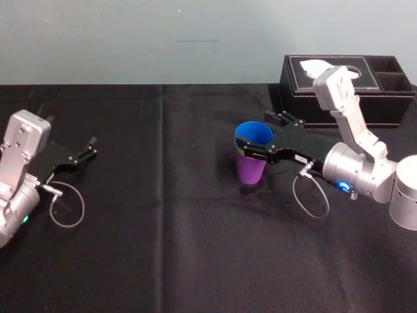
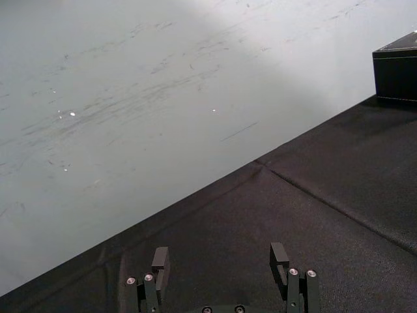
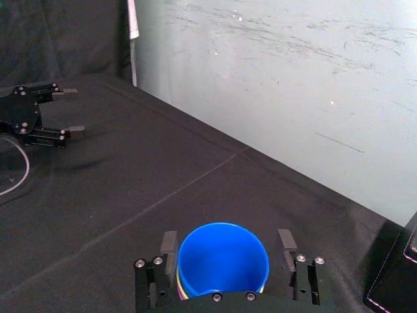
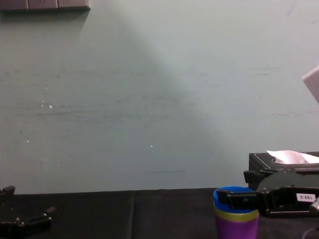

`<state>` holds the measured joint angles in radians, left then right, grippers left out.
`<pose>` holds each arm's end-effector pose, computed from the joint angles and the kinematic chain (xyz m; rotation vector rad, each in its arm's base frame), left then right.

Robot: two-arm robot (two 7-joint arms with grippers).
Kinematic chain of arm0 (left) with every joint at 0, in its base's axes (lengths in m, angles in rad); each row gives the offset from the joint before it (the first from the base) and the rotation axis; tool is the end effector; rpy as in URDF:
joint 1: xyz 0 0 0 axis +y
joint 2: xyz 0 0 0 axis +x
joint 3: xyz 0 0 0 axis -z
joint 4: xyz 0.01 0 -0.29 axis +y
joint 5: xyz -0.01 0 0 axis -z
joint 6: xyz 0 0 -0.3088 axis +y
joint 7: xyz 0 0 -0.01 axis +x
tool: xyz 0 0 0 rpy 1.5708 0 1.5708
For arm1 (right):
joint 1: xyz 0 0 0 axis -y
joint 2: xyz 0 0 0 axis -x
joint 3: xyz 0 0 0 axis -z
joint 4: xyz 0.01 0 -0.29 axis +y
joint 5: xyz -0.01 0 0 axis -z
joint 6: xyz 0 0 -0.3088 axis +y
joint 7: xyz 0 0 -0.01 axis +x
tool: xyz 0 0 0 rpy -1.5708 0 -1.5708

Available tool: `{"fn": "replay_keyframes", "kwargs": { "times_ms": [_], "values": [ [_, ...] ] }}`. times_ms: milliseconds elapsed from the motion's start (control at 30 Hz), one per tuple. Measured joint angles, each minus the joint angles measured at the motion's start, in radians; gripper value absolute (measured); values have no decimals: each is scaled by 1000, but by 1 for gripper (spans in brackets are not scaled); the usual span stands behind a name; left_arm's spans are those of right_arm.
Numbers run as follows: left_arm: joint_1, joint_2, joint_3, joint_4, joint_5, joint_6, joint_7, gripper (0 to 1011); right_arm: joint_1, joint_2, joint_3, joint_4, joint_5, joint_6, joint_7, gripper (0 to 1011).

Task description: Stack the three plastic cups sequentially using one hand.

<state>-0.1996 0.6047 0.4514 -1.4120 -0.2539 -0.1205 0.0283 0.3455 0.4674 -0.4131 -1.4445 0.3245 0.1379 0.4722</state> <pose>0.3581 0.0827 -0.3022 0.3044 -0.2851 1.2480 0.4028 -0.0371 -0.2415 -0.2475 -0.0685 -0.8102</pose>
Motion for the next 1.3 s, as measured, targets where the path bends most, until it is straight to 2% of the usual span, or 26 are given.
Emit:
{"fn": "replay_keyframes", "kwargs": {
  "times_ms": [133,567,733,967,1067,1300],
  "values": [
    [0,0,0,0,0,0,0,1011,0,0,0,-1,0,0,0,1003],
    [0,0,0,0,0,0,0,1011,0,1,0,-2,0,2,-2,1000],
    [0,0,0,0,0,0,0,1011,-28,11,22,-42,4,1,-24,1000],
    [0,0,0,0,0,0,0,1011,-112,40,93,-126,35,-11,-66,1000],
    [0,0,0,0,0,0,0,1011,-164,56,137,-163,45,-23,-95,1000],
    [0,0,0,0,0,0,0,1011,-232,69,207,-182,44,-32,-146,1000]
  ]
}}
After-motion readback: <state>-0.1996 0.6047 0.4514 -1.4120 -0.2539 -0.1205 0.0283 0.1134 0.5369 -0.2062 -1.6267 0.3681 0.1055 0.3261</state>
